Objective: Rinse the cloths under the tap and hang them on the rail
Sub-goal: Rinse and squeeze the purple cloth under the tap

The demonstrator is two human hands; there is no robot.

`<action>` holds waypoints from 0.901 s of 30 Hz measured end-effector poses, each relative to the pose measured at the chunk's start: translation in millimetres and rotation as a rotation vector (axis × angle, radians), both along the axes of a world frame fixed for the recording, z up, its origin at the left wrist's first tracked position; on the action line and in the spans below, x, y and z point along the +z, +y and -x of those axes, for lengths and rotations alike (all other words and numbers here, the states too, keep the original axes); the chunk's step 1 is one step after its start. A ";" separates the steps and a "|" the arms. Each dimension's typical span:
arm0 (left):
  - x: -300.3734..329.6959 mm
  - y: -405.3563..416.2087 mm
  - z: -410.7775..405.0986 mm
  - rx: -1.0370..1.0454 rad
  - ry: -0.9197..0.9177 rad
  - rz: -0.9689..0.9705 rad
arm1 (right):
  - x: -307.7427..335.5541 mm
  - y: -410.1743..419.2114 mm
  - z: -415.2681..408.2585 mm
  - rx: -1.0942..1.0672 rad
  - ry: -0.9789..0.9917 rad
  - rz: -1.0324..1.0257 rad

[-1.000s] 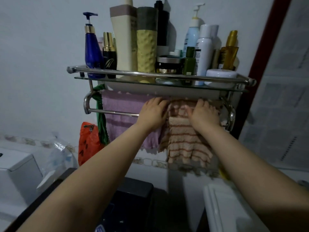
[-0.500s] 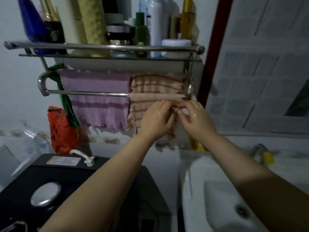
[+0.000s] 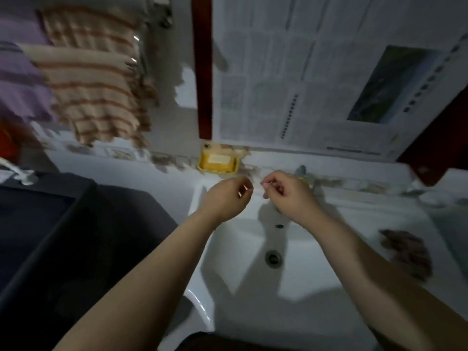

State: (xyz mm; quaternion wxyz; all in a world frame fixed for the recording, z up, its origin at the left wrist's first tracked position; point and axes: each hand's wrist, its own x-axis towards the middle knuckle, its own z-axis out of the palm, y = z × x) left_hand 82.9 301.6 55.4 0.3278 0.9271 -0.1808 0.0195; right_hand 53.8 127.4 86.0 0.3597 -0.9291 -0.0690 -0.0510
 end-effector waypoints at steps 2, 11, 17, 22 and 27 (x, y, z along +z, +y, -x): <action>-26.9 -34.3 7.2 0.008 0.118 0.000 | -22.5 -32.4 10.3 0.034 0.082 -0.012; -78.2 -146.1 32.9 -0.019 0.426 0.050 | -135.7 -182.6 30.9 -0.313 0.416 0.282; -90.2 -180.4 42.7 -0.078 0.525 0.015 | -160.6 -278.0 52.1 -0.904 0.492 0.369; -92.3 -187.6 55.6 -0.057 0.591 0.126 | -173.5 -301.7 66.4 -0.931 0.366 -0.072; -96.6 -185.8 61.4 -0.015 0.609 0.154 | -199.2 -273.5 70.2 -0.821 0.646 -0.085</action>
